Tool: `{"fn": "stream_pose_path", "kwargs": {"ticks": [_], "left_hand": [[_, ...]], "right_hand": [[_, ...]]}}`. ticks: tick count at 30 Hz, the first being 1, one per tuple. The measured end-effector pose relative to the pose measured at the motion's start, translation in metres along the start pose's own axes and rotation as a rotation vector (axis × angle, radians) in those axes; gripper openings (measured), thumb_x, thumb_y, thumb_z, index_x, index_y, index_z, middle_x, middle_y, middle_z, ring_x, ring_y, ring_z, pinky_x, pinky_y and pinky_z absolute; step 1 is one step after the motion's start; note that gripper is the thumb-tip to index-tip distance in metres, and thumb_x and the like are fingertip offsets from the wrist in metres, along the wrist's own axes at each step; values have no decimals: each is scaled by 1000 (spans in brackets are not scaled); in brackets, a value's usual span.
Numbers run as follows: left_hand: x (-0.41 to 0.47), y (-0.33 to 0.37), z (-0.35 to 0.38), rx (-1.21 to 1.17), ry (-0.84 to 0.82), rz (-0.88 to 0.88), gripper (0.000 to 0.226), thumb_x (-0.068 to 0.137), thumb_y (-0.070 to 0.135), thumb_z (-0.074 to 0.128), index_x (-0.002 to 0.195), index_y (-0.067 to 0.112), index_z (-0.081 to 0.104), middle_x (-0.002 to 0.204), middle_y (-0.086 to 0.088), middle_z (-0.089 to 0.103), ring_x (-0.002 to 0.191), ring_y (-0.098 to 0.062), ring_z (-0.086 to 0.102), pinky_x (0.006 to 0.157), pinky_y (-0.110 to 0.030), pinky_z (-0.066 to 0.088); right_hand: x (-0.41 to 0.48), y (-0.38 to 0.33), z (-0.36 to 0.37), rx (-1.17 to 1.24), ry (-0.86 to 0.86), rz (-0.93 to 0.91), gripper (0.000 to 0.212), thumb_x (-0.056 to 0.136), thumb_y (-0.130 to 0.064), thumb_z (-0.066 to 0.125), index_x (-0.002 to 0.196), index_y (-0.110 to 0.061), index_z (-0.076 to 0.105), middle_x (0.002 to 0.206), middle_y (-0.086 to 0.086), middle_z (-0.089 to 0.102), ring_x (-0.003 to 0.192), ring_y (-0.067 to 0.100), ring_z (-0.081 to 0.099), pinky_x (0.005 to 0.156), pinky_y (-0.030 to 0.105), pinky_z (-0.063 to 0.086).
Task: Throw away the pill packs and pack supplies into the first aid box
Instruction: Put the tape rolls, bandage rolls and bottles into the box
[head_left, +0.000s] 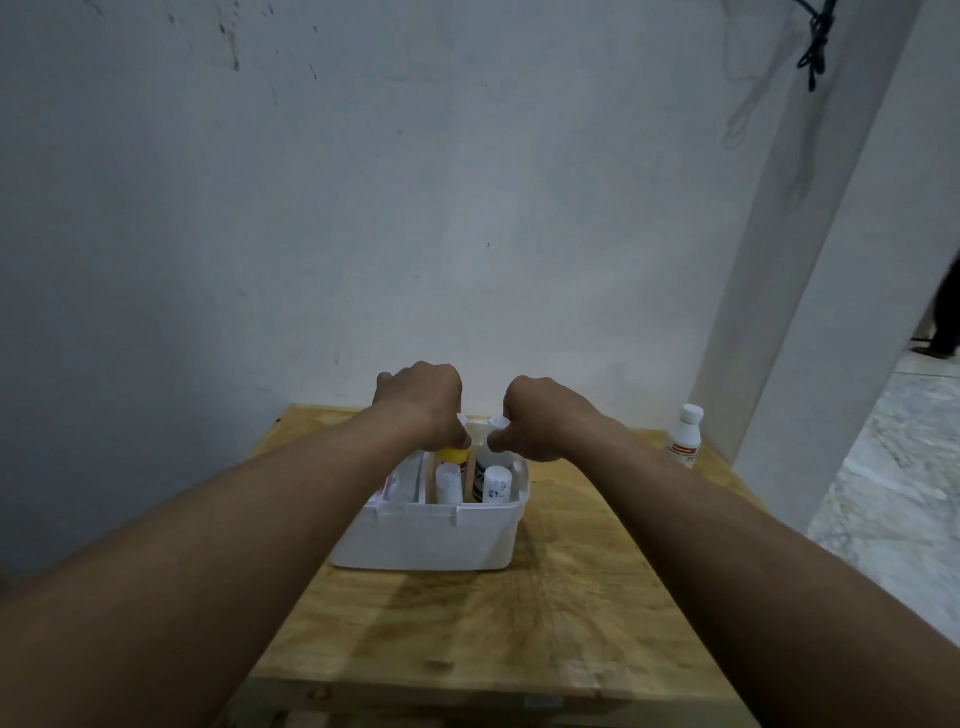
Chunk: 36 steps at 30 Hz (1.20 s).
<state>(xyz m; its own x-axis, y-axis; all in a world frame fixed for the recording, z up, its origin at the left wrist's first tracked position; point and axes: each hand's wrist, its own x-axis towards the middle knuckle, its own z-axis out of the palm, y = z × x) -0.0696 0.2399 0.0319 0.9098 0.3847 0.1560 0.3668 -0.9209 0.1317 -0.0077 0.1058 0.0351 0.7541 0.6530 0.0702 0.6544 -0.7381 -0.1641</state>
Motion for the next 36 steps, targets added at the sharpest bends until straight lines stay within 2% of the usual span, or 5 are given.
{"fn": "stream_pose_path", "kwargs": {"ticks": [4, 20, 24, 28, 36], "left_hand": [[3, 0, 0, 26, -17, 5, 41, 73, 47, 81, 103, 23, 66, 99, 1, 66, 92, -23, 60, 90, -43, 47], [0, 3, -11, -34, -87, -34, 34, 79, 43, 78, 108, 25, 72, 109, 3, 67, 101, -23, 58, 90, -41, 42], [-2, 3, -17, -43, -101, -39, 34, 80, 38, 78, 111, 25, 71, 113, 3, 66, 106, -23, 58, 90, -41, 40], [-4, 3, -21, -46, -112, -41, 33, 80, 31, 78, 112, 25, 72, 114, 3, 66, 105, -23, 58, 94, -42, 44], [-6, 2, -26, -62, -102, -37, 35, 79, 29, 80, 113, 25, 71, 113, 3, 67, 104, -23, 60, 96, -44, 48]], "right_hand": [[1, 3, 1, 9, 4, 5, 33, 87, -34, 73, 70, -17, 49, 70, 1, 57, 64, 19, 55, 54, 27, 38], [4, 2, 4, 56, -2, -10, 28, 84, -36, 76, 92, -13, 63, 85, 4, 66, 79, 22, 64, 73, 36, 55], [1, 1, -1, 60, 7, -8, 29, 85, -33, 76, 99, -10, 67, 87, 3, 66, 82, 22, 64, 72, 33, 54], [-1, 0, -3, 58, 28, -13, 36, 85, -33, 76, 111, -10, 67, 101, 5, 69, 88, 22, 64, 78, 34, 55], [-7, -2, -8, 63, 49, -13, 35, 88, -31, 74, 115, -10, 65, 110, 6, 67, 91, 20, 61, 77, 29, 51]]}}
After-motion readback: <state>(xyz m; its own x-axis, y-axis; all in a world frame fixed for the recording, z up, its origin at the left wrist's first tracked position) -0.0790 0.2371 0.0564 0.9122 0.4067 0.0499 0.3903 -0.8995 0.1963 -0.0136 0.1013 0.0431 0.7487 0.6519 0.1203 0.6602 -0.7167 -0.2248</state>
